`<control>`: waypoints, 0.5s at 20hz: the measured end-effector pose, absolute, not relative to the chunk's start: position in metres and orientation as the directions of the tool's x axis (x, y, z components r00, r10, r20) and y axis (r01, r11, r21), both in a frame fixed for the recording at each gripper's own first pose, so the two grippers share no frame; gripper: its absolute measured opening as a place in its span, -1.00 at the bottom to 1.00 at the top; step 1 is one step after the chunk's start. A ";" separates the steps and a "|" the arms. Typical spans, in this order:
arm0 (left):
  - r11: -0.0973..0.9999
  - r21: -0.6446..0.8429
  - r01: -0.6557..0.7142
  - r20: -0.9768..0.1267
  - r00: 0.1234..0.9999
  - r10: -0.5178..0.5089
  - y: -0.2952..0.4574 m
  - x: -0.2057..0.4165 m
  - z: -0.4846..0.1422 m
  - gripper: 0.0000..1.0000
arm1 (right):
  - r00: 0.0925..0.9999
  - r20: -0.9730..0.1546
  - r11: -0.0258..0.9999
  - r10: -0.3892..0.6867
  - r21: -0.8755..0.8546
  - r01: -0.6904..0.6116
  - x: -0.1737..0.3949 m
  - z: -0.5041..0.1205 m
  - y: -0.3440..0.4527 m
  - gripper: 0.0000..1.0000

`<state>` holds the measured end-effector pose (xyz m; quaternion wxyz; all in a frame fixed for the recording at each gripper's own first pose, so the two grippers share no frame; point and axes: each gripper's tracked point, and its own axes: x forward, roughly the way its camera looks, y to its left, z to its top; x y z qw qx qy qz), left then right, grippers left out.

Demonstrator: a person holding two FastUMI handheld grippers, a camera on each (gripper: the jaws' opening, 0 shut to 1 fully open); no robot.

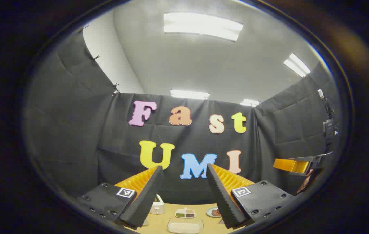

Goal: Close the left gripper, press the button to open the rice cooker; take a wooden spoon from the chopstick holder with the right hand, scoop a spoonful of rice and pour it into the rice cooker, then put the wooden spoon back into the chopstick holder.

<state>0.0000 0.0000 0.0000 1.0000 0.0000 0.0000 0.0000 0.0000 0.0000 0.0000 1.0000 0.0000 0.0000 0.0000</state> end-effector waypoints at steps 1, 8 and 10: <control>1.000 -0.005 -0.002 -0.005 1.000 0.002 0.001 0.001 -0.001 0.82 | 1.000 0.008 1.000 0.000 -0.021 0.000 -0.002 -0.001 0.000 0.87; 1.000 -0.012 -0.010 -0.032 0.999 0.010 0.009 0.000 -0.011 0.82 | 1.000 0.009 0.997 0.007 -0.083 -0.006 -0.001 -0.006 0.004 0.87; 1.000 -0.017 -0.010 -0.043 0.999 0.010 0.010 0.002 -0.016 0.82 | 1.000 0.001 0.995 0.011 -0.097 -0.010 -0.002 -0.008 0.007 0.87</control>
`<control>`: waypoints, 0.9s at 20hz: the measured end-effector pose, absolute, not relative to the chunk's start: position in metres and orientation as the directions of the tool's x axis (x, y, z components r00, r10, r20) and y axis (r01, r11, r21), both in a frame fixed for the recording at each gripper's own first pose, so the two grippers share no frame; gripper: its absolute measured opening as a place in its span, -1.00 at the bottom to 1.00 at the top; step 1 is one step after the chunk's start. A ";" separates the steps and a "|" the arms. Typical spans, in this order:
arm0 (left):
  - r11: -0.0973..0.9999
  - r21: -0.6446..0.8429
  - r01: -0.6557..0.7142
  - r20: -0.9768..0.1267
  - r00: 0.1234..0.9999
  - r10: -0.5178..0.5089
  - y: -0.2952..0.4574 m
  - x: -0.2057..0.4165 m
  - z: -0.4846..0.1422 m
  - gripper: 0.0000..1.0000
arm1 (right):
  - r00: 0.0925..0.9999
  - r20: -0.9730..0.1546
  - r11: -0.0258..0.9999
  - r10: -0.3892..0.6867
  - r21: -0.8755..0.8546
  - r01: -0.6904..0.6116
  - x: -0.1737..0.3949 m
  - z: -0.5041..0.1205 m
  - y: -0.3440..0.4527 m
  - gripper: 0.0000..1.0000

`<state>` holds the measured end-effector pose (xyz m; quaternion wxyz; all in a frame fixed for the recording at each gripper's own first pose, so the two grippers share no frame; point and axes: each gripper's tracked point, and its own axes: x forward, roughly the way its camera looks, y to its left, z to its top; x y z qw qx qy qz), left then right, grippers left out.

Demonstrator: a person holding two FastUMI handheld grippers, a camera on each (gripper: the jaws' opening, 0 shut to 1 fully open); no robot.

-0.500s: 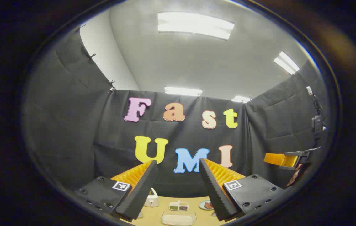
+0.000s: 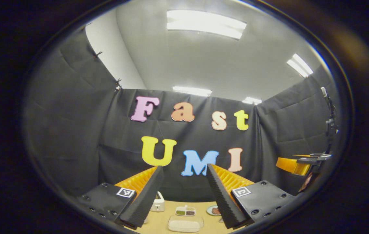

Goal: Close the left gripper, press the button to open the rice cooker; take a wooden spoon from the chopstick holder with the right hand, scoop a spoonful of rice and pour it into the rice cooker, then put the wooden spoon back into the chopstick holder.

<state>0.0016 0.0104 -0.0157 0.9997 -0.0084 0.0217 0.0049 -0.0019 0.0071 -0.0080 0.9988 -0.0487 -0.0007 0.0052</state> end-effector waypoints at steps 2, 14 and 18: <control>0.999 -0.028 -0.019 -0.057 0.998 0.017 0.015 0.003 -0.020 0.83 | 1.000 -0.004 0.994 0.018 -0.106 -0.018 -0.002 -0.011 0.011 0.87; 0.999 -0.021 -0.049 -0.204 0.978 0.044 0.067 -0.010 -0.093 0.89 | 0.989 -0.148 0.966 0.013 -0.254 -0.051 0.008 -0.076 0.049 0.87; 0.999 -0.026 -0.018 -0.268 0.963 0.010 0.071 -0.006 -0.125 0.89 | 0.987 -0.163 0.937 -0.011 -0.345 -0.047 0.013 -0.093 0.049 0.82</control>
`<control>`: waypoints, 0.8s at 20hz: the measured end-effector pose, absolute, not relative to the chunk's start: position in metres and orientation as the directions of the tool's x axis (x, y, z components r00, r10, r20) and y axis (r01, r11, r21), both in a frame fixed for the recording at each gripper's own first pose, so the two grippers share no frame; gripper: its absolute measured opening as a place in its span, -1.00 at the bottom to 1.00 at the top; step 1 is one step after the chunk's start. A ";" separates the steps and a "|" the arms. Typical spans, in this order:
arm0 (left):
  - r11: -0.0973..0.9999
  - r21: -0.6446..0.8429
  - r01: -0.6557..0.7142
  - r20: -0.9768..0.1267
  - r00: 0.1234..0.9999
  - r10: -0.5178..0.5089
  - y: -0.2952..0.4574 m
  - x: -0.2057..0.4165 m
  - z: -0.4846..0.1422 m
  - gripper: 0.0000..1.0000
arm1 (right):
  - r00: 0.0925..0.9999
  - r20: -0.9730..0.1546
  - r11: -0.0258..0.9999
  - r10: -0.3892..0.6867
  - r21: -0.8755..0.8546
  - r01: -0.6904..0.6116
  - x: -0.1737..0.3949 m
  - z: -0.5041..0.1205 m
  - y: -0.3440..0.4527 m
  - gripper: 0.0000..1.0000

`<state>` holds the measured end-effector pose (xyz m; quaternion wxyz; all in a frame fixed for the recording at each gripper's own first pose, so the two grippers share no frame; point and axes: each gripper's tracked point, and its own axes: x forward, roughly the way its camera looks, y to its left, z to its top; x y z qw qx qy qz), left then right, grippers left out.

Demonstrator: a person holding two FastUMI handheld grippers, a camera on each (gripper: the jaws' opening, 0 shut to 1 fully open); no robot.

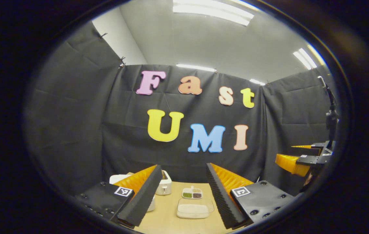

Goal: Close the left gripper, press the button to open the rice cooker; take a wooden spoon from the chopstick holder with the right hand, scoop a spoonful of rice and pour it into the rice cooker, then put the wooden spoon back into the chopstick holder.

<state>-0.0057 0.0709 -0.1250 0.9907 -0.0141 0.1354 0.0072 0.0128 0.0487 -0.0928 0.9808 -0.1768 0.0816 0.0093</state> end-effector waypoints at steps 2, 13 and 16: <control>0.999 0.002 -0.033 -0.275 0.961 0.032 0.077 0.002 -0.133 0.89 | 0.979 -0.202 0.929 -0.016 -0.364 -0.060 0.024 -0.118 0.041 0.82; 0.961 0.149 -0.232 -0.423 0.864 0.274 0.050 0.058 -0.200 0.85 | 0.966 -0.258 0.869 0.027 -0.471 -0.151 0.123 -0.201 -0.049 0.74; 0.931 0.253 -0.264 -0.396 0.850 0.349 0.053 0.069 -0.205 0.76 | 0.941 -0.332 0.891 0.061 -0.407 -0.201 0.135 -0.236 -0.061 0.75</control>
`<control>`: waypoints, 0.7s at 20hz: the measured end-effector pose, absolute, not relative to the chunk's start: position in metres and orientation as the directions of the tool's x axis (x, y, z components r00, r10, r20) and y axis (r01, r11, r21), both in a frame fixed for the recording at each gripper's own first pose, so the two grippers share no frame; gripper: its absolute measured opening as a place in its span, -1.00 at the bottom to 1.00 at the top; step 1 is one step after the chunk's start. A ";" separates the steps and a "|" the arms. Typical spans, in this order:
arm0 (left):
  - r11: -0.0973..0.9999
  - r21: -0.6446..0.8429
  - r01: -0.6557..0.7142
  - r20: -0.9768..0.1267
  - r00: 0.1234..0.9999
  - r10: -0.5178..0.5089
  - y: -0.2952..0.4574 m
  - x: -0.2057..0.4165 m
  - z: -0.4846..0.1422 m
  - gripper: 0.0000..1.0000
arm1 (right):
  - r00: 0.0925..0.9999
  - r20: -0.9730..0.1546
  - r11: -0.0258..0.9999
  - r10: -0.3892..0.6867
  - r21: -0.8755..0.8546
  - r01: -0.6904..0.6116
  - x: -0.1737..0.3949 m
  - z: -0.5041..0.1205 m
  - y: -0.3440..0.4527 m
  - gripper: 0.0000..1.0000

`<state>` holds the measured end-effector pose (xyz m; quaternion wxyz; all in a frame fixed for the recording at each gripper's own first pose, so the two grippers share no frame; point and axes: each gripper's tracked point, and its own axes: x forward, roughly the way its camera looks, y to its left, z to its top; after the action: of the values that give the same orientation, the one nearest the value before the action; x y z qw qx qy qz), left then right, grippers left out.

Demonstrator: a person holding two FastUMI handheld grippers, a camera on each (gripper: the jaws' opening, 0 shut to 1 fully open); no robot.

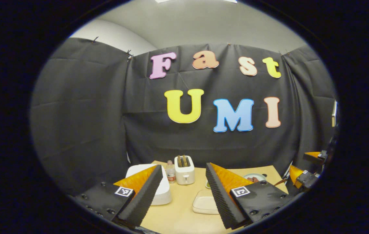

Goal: Close the left gripper, press the button to open the rice cooker; take a wooden spoon from the chopstick holder with the right hand, scoop a spoonful of rice and pour it into the rice cooker, then put the wooden spoon back into the chopstick holder.

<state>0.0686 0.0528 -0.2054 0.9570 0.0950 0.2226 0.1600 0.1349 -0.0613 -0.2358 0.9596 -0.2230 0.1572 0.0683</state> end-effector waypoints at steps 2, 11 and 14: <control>0.904 0.318 -0.284 -0.381 0.835 0.396 0.064 0.076 -0.219 0.69 | 0.930 -0.357 0.902 0.088 -0.369 -0.226 0.143 -0.247 -0.062 0.74; 0.861 0.310 -0.403 -0.467 0.724 0.507 0.157 0.111 -0.321 -0.14 | 0.904 -0.389 0.906 0.174 -0.296 -0.302 0.150 -0.255 -0.053 0.74; 0.842 0.346 -0.413 -0.504 0.675 0.538 0.192 0.124 -0.357 -0.29 | 0.897 -0.405 0.895 0.177 -0.313 -0.317 0.146 -0.263 -0.055 0.75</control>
<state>0.1237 0.1923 -0.3573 0.9096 0.1020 0.3063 0.2616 0.1457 -0.0548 -0.2628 0.9555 -0.1888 0.1862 0.1293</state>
